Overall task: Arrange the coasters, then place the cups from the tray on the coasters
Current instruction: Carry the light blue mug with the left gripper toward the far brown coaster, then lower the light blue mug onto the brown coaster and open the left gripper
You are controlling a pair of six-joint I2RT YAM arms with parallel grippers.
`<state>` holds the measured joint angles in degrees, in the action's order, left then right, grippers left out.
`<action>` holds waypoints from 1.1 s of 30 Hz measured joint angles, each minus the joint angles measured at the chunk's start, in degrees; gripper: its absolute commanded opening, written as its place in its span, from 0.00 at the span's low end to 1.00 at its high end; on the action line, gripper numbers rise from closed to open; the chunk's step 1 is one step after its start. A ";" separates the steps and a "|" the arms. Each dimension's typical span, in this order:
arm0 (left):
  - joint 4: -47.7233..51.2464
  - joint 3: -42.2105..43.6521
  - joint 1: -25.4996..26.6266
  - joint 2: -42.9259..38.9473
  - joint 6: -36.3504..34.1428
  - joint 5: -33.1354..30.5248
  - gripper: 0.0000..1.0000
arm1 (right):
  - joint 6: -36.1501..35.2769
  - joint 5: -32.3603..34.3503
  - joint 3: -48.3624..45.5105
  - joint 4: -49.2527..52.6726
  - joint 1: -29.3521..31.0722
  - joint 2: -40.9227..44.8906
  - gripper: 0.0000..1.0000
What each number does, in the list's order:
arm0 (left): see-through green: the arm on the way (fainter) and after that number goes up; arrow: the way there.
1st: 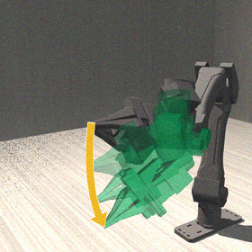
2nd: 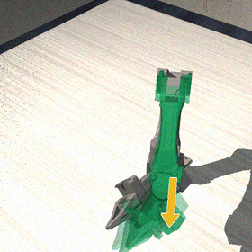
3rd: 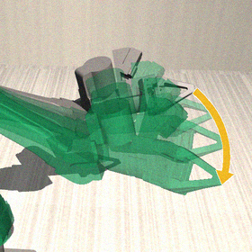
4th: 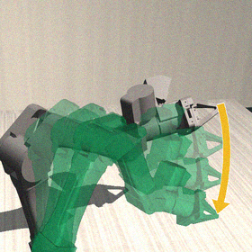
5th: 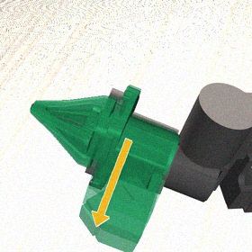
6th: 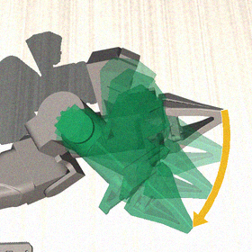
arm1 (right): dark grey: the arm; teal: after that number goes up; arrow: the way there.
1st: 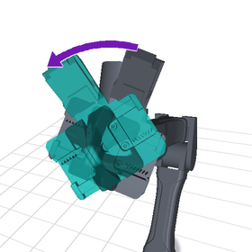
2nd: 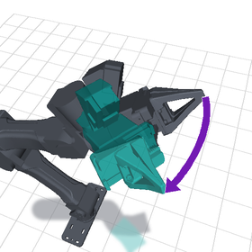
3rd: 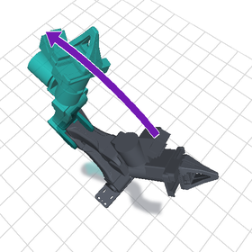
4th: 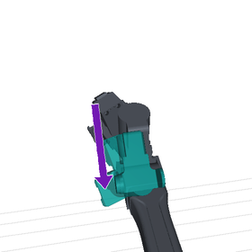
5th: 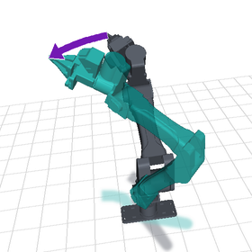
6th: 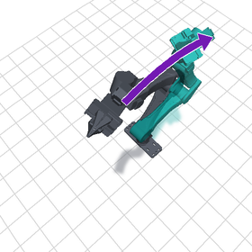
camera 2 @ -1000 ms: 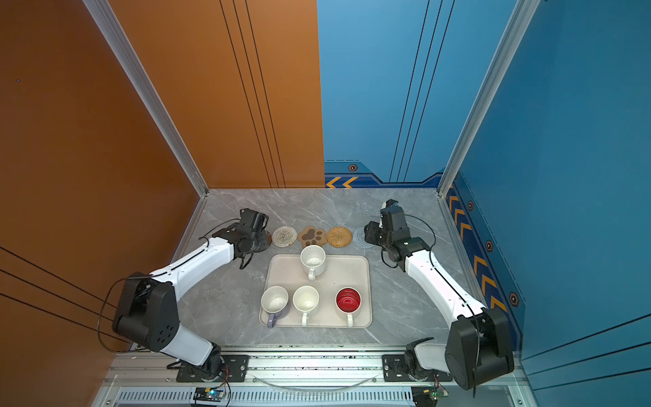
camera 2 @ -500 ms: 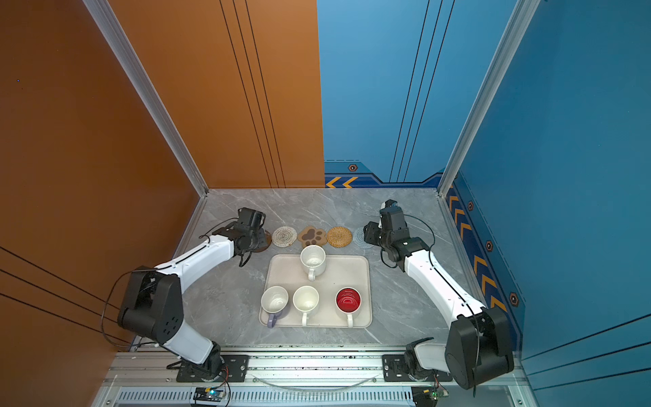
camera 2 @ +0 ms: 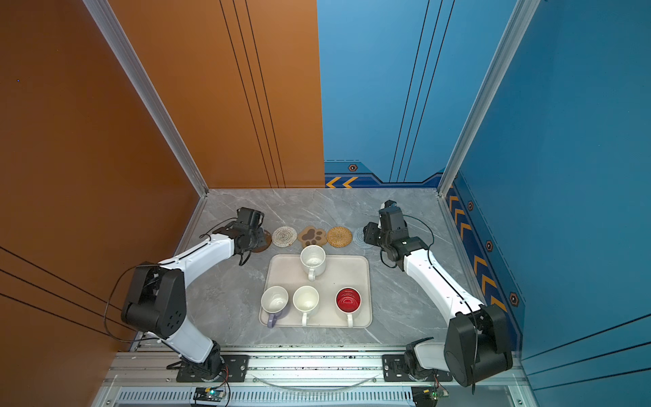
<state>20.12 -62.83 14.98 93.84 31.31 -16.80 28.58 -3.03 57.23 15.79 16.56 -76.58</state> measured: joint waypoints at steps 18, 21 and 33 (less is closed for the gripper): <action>-0.26 0.02 0.00 0.79 0.70 0.59 0.00 | 0.00 0.02 0.00 0.02 0.00 0.00 0.46; -0.28 0.02 0.02 0.79 1.07 0.59 0.00 | 0.02 0.00 0.00 0.02 0.00 0.00 0.46; -0.74 0.13 0.02 1.16 1.11 0.57 0.00 | 0.02 0.02 0.00 0.02 0.00 0.00 0.46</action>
<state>19.38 -62.70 15.00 95.00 32.42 -16.23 28.60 -3.01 57.23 15.81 16.56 -76.58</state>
